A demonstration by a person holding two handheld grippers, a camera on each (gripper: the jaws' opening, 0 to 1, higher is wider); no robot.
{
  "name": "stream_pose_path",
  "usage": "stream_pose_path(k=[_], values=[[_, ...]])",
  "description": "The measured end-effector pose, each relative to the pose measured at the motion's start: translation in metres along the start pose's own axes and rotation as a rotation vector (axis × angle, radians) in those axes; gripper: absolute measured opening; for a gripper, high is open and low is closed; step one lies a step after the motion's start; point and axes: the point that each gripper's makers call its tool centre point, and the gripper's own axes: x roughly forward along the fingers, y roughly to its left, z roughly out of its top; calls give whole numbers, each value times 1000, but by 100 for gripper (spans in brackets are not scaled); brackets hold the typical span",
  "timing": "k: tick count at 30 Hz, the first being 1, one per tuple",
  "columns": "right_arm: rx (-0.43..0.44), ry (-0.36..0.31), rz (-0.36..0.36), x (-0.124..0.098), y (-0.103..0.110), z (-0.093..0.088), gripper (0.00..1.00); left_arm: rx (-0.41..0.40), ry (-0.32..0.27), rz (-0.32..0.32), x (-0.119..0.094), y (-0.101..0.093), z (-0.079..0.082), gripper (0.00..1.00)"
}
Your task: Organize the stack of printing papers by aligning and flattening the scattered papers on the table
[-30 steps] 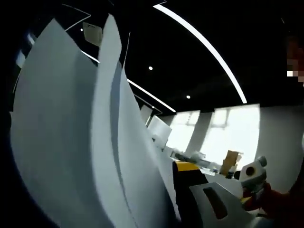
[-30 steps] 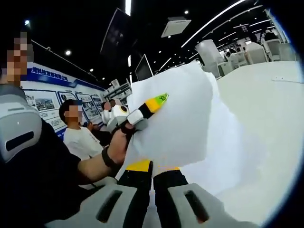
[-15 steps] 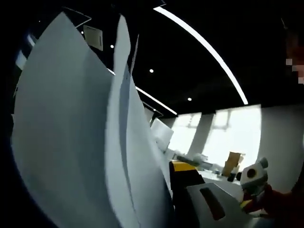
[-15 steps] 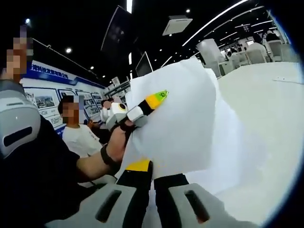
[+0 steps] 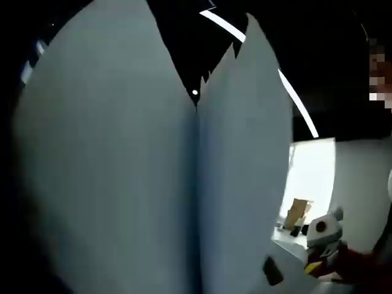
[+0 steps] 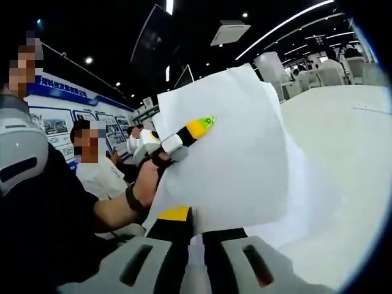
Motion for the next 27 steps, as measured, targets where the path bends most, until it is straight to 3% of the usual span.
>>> stream_pose_path(k=[4, 13, 19, 27], values=[[-21, -30, -11, 1, -1, 4, 20, -12, -1, -8, -1, -1, 1, 6], [-24, -73, -39, -1, -7, 12, 30, -34, -16, -20, -2, -2, 4, 6], [45, -173, -44, -12, -14, 31, 39, -49, -22, -29, -3, -2, 5, 6], [60, -275, -104, -30, -29, 51, 48, -84, -36, -49, -4, -2, 8, 6]])
